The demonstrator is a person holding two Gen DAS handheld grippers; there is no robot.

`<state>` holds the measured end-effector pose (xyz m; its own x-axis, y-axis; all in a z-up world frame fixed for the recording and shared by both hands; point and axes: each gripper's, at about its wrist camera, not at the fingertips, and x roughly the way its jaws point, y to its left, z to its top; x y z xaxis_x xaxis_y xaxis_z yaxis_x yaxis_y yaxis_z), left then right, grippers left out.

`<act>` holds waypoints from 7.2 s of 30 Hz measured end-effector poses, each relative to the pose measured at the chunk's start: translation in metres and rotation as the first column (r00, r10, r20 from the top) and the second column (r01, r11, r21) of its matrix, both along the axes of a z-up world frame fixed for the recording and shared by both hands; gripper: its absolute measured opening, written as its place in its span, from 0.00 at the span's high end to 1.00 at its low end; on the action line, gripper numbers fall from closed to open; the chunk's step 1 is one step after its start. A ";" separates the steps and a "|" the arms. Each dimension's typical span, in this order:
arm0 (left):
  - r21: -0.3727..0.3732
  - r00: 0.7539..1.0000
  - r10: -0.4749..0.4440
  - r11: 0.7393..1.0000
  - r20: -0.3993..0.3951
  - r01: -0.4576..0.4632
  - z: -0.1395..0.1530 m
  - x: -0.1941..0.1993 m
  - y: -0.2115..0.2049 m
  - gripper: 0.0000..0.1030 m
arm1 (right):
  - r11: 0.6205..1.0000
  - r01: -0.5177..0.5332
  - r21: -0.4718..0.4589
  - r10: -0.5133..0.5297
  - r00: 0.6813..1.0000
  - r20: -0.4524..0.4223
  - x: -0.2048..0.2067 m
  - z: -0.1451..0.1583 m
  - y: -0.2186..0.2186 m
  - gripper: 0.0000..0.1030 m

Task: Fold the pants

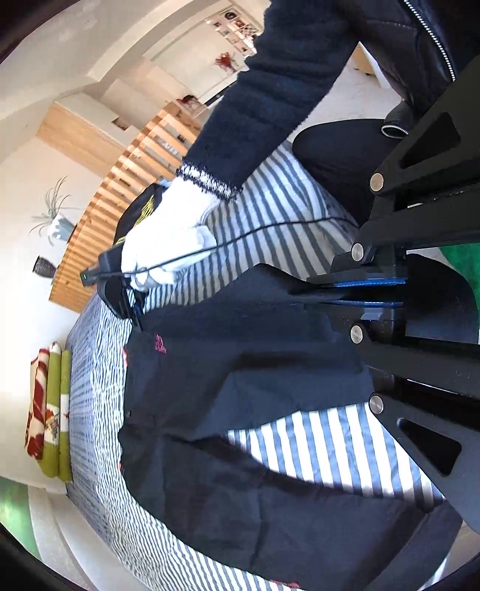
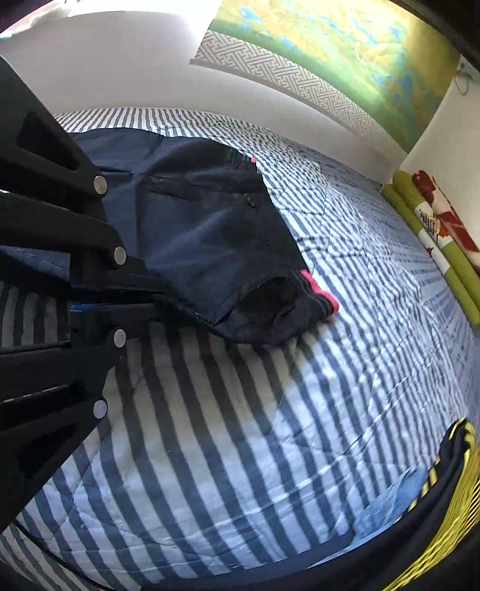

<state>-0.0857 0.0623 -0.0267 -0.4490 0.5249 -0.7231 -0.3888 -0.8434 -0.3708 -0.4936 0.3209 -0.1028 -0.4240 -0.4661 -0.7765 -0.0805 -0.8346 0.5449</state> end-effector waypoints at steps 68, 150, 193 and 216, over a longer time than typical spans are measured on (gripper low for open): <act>-0.194 0.838 0.545 0.825 0.024 -0.531 -0.062 0.022 -0.268 0.53 | 0.869 -0.337 0.364 0.394 0.914 -0.094 0.090 0.012 -0.201 0.70; -0.427 0.994 0.100 0.901 0.034 -0.076 -0.112 -0.199 -0.063 0.66 | 0.768 -0.438 0.468 0.567 0.805 -0.176 0.111 -0.020 -0.239 0.71; -0.463 0.995 0.068 0.886 0.074 -0.026 -0.125 -0.215 -0.060 0.60 | 0.786 -0.468 0.403 0.561 0.815 -0.146 0.100 -0.032 -0.230 0.70; -0.227 0.990 0.131 0.967 0.050 -0.117 -0.069 -0.212 -0.111 0.97 | 0.788 -0.459 0.410 0.587 0.761 -0.275 0.117 0.001 -0.254 0.43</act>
